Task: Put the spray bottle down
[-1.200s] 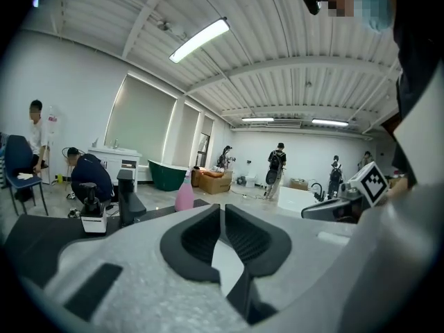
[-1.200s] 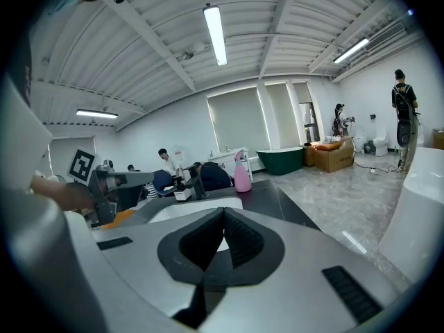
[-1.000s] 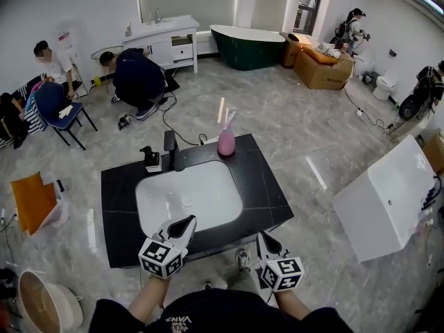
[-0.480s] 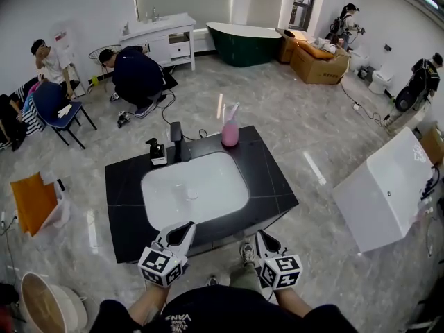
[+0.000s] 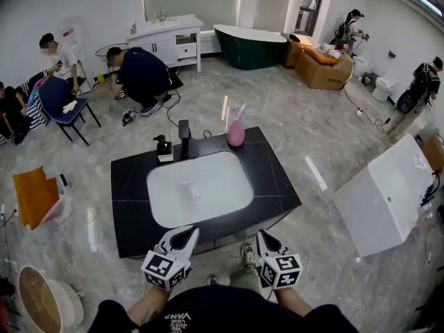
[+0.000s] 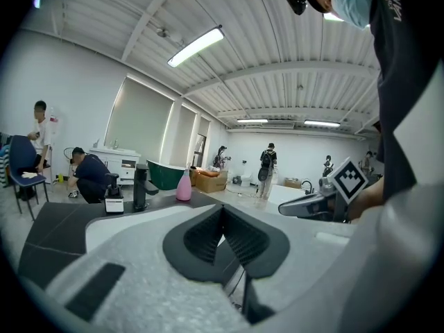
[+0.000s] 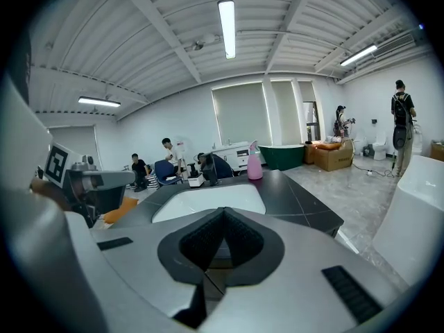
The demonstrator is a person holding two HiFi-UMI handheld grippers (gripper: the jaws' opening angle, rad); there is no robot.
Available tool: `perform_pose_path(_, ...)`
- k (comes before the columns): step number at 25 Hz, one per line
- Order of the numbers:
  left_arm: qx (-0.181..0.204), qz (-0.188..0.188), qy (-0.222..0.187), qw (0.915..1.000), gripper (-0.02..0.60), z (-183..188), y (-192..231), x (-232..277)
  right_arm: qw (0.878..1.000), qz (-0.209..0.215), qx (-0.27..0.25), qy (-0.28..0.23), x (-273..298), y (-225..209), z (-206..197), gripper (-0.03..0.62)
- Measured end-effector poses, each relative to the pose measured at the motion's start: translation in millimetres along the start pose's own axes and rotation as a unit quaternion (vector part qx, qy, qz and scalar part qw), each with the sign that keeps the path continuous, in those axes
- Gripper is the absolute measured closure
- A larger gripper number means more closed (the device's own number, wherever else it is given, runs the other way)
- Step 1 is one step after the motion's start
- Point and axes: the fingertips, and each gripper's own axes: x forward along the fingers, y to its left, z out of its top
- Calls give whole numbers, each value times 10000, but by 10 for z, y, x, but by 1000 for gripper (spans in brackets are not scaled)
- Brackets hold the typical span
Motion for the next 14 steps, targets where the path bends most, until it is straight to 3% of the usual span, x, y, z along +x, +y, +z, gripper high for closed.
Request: perform_pose_path(14,-23,219,-233,9995,571,43,37,-89,10000,-11,59,-63,-44,37,-20,597)
